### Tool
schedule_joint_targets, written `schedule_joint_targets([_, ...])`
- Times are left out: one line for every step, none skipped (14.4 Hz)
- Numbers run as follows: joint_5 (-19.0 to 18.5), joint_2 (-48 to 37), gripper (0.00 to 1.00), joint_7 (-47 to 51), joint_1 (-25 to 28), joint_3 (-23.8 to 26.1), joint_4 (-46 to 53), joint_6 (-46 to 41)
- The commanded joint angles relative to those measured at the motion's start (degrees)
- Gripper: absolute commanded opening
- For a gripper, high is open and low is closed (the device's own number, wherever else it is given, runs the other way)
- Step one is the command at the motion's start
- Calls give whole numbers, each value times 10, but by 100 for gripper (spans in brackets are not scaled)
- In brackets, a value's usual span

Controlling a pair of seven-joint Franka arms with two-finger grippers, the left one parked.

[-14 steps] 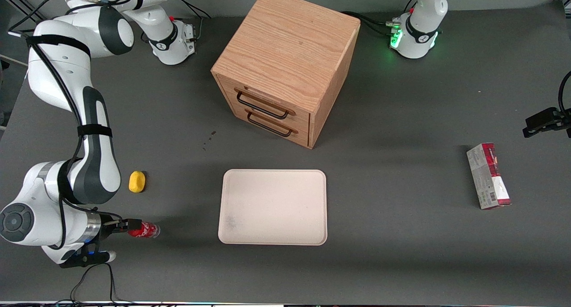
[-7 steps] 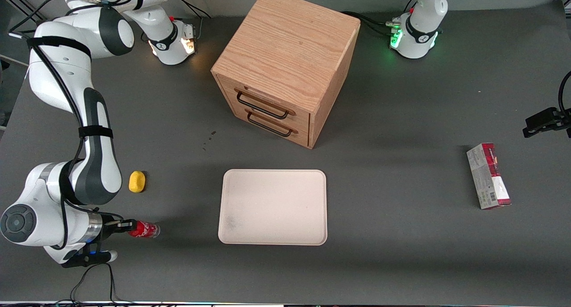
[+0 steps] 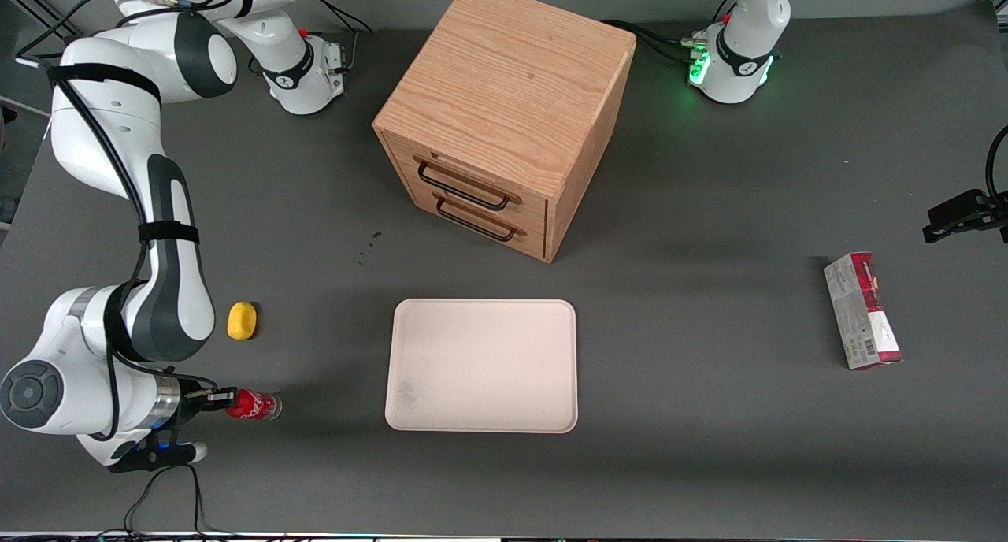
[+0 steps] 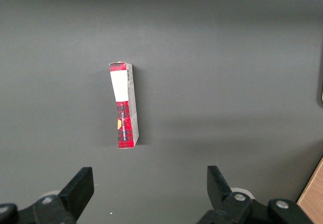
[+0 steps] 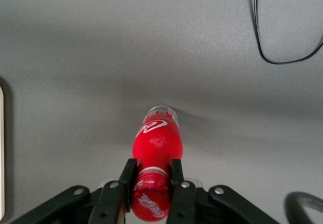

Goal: Place coke bottle on tray
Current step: 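Lift the bottle and carry it over the cream tray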

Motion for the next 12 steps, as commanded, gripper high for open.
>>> schedule_joint_targets([2,-35,0,1,0,4,8,-58])
schedule_joint_targets([5,-52,0,0,0,5,10,-80])
schedule_joint_targets([6,-75,0,-1,-1,5,9,-97])
schedule_joint_targets([6,-95,0,-1,-1,5,9,-126])
schedule_joint_targets([6,-117,0,-2,-1,4,10,-153])
schedule_joint_targets([6,-140,0,-2,-1,3,10,-175])
schedule_joint_targets([5,-161,0,-13,-1,0,9,-196])
schedule_joint_targets([4,-177,0,-25,-1,-3,9,-213])
schedule_joint_targets([4,-193,0,-29,-1,-4,9,-228])
schedule_joint_targets([4,-204,0,-30,-1,-5,9,-237])
schedule_joint_targets([3,-207,0,-29,-1,-4,9,-240])
schedule_joint_targets([3,-207,0,-27,-1,-1,9,-240])
